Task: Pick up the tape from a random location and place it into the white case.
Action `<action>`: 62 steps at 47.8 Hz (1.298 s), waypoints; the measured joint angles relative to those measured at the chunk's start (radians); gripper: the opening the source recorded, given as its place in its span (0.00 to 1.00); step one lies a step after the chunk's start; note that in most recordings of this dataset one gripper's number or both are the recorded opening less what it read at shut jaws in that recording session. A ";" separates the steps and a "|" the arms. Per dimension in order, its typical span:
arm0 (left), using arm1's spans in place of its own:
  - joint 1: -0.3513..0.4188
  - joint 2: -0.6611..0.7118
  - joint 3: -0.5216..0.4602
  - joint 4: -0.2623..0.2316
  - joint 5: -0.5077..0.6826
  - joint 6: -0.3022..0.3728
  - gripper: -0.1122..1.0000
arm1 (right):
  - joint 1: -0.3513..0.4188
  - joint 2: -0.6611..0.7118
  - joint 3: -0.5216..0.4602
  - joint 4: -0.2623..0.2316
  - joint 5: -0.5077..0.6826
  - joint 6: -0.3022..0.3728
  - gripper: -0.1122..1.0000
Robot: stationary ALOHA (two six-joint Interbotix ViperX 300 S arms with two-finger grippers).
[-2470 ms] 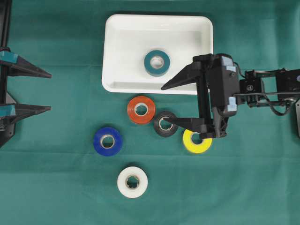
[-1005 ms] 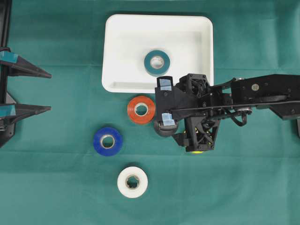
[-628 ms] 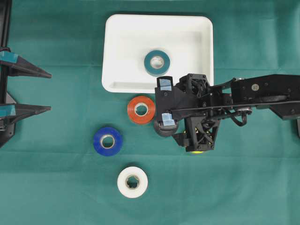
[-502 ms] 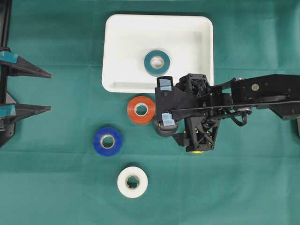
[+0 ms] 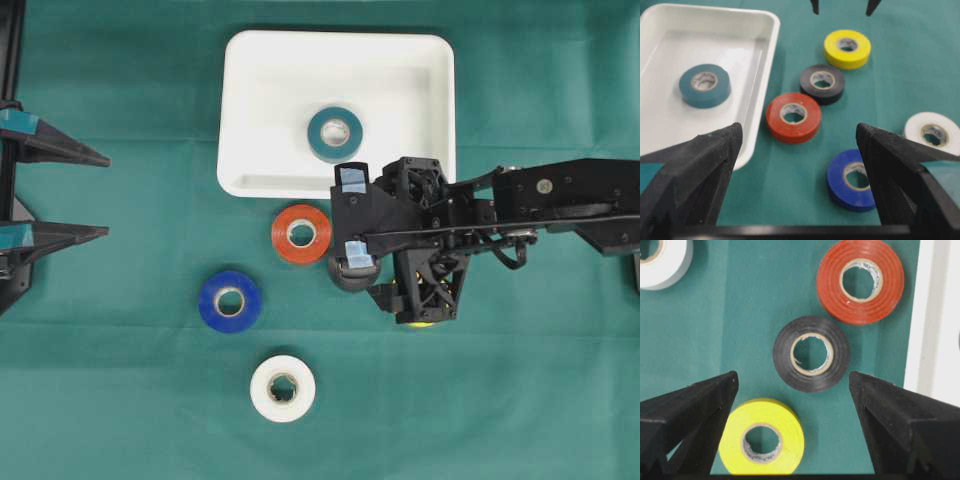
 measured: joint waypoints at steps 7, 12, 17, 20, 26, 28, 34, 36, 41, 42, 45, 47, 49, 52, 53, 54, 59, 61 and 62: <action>-0.002 -0.002 0.000 0.000 0.000 0.000 0.92 | 0.000 0.023 0.000 0.000 -0.002 0.002 0.92; -0.002 0.000 0.000 0.000 -0.002 -0.003 0.92 | 0.000 0.046 0.000 0.000 -0.003 0.002 0.93; -0.002 0.000 -0.002 0.000 -0.002 -0.005 0.92 | 0.000 0.069 0.000 0.000 -0.015 0.002 0.92; -0.002 0.000 0.000 0.002 -0.002 -0.005 0.92 | -0.002 0.084 0.003 0.000 -0.032 0.003 0.93; -0.002 0.000 0.000 0.000 -0.002 -0.005 0.92 | 0.000 0.115 0.021 0.000 -0.074 0.003 0.93; -0.002 0.000 0.000 0.000 0.000 -0.003 0.92 | 0.000 0.126 0.032 0.000 -0.097 0.003 0.93; -0.002 0.000 0.000 0.000 -0.002 -0.005 0.92 | 0.000 0.158 0.055 0.000 -0.144 0.003 0.93; -0.002 0.000 0.000 0.000 0.000 -0.005 0.92 | 0.000 0.164 0.060 0.000 -0.156 0.003 0.93; -0.002 0.000 0.002 0.000 0.000 -0.003 0.92 | 0.000 0.183 0.064 0.000 -0.187 0.003 0.93; -0.002 0.000 0.002 0.000 -0.002 -0.005 0.92 | 0.000 0.186 0.066 0.000 -0.190 0.003 0.93; -0.002 0.003 0.002 0.000 0.000 -0.003 0.92 | 0.000 0.195 0.066 0.000 -0.204 0.003 0.92; -0.002 0.005 0.002 0.000 -0.002 -0.005 0.92 | 0.000 0.201 0.066 0.000 -0.213 0.003 0.92; 0.000 0.008 0.002 0.000 -0.002 -0.005 0.92 | 0.000 0.210 0.066 0.000 -0.219 0.003 0.93; -0.002 0.012 0.002 0.000 0.000 -0.003 0.92 | 0.000 0.222 0.066 0.000 -0.229 0.003 0.92; -0.002 0.014 0.002 0.000 -0.002 -0.005 0.92 | 0.000 0.227 0.066 0.000 -0.230 0.003 0.93; -0.002 0.015 0.002 0.000 -0.002 -0.005 0.92 | 0.000 0.233 0.066 0.000 -0.232 0.003 0.92; -0.002 0.018 0.003 0.000 -0.002 -0.005 0.92 | 0.000 0.244 0.066 -0.002 -0.244 0.003 0.92; -0.002 0.018 0.003 0.000 0.000 -0.005 0.92 | 0.000 0.245 0.066 -0.003 -0.249 0.003 0.92; 0.000 0.018 0.003 0.000 0.000 -0.005 0.92 | 0.000 0.247 0.066 -0.003 -0.250 0.003 0.92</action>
